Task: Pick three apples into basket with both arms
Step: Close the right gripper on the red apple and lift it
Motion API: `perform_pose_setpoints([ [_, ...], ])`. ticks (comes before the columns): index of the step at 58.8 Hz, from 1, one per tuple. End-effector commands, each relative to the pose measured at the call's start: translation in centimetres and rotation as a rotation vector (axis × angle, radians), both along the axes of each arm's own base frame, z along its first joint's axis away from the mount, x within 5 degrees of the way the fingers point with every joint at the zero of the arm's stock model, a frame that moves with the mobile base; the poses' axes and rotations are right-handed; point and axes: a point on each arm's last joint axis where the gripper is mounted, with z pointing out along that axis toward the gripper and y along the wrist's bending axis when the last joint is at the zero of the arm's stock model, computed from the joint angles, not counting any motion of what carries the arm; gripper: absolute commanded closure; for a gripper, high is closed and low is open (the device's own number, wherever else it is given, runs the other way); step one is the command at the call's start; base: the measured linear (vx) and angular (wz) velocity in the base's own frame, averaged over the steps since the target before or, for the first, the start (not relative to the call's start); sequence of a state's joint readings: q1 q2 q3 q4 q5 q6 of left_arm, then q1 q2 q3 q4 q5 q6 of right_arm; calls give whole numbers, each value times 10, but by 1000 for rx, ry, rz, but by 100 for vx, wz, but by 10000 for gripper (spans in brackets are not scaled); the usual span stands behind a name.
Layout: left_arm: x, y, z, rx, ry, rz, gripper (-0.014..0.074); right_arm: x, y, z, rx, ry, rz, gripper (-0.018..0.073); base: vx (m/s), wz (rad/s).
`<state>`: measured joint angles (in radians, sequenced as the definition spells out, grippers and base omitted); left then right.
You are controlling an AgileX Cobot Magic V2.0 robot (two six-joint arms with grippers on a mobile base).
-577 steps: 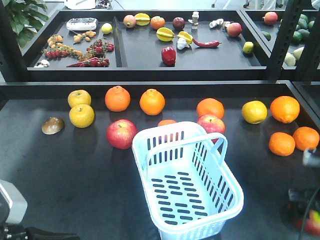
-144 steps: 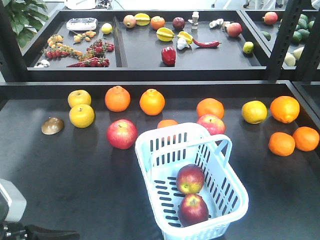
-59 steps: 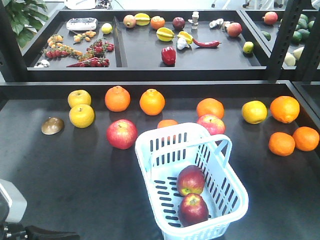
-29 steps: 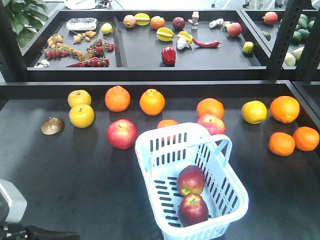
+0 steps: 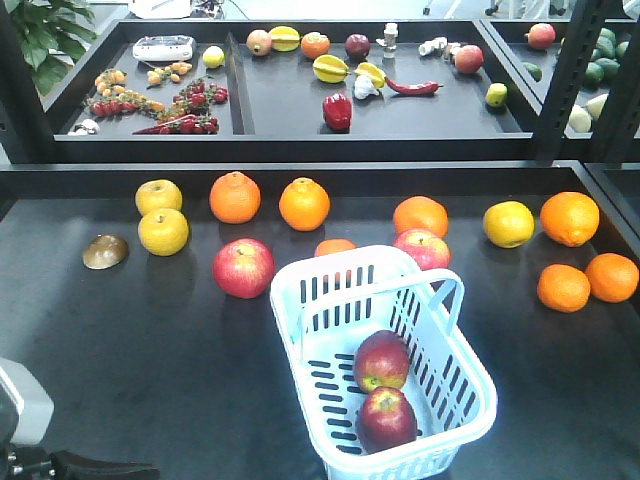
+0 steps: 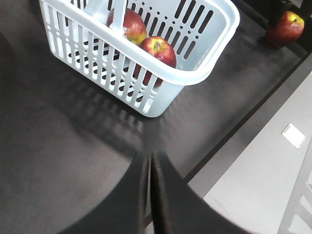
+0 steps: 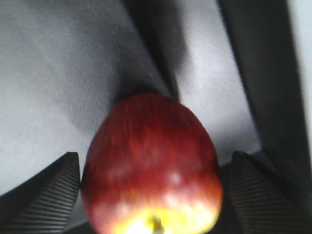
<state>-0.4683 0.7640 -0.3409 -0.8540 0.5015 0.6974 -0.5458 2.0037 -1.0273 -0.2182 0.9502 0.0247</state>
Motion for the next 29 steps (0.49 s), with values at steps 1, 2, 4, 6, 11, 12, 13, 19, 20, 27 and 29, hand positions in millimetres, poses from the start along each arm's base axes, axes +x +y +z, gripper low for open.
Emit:
perform_pose_setpoints([
  [1,5,-1,10,-43,-33,39,602,4,-6,15,-36,-36,9,-32,0,0],
  [2,5,-1,10,-43,-33,40,602,4,-6,14,-35,-36,10,-32,0,0],
  [4,5,-1,10,-43,-33,40,602,4,-6,14,-35,-35,10,-32,0,0],
  [6,5,-1,10,-43,-33,40,602,4,-6,14,-35,-36,10,-30,0,0],
  [11,5,-1,10,-43,-36,42,602,4,-5,14,-29,-36,3,-9,0,0],
  [12,5,-1,10,-44,-37,44,602,4,-4,14,-25,-36,-1,1,0,0],
  [13,5,-1,10,-44,-39,45,602,4,-4,14,-22,-34,-4,9,0,0],
  [19,6,0,11,-45,-48,55,602,4,-1,15,10,-39,-24,94,0,0],
  [20,7,0,11,-45,-49,56,602,5,0,15,19,-42,-26,111,0,0],
  [27,7,0,11,-45,-53,60,602,8,7,24,85,-104,-27,297,0,0],
  [29,7,0,11,-45,-53,60,602,9,8,28,97,-125,-22,344,0,0],
])
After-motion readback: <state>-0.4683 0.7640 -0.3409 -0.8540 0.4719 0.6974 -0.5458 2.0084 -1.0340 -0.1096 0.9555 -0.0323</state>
